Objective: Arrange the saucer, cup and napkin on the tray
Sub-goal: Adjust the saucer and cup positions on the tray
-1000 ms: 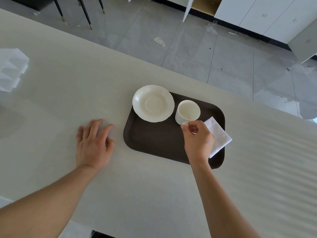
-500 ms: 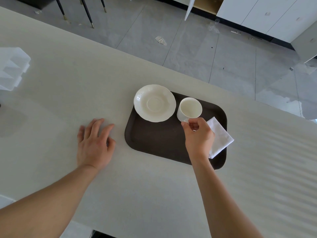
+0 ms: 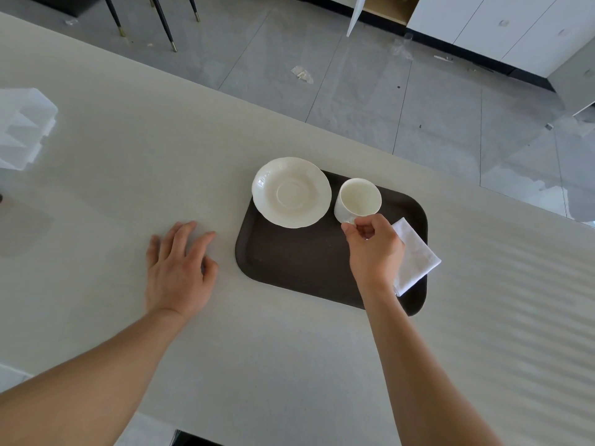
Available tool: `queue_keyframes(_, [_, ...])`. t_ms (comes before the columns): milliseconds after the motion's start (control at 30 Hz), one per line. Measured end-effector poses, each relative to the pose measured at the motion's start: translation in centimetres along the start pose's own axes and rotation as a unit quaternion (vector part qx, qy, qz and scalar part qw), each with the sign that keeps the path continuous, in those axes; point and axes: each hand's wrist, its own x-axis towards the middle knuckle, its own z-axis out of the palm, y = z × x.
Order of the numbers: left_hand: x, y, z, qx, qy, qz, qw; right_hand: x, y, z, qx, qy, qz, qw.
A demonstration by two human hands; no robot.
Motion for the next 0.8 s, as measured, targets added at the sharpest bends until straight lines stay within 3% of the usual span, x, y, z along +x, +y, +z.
queue_keyframes(800, [0.0,0.1,-0.4,-0.008,-0.021,-0.007,1.000,-0.3,0.8,-1.3,0.011,-0.027,-0.011,1.000])
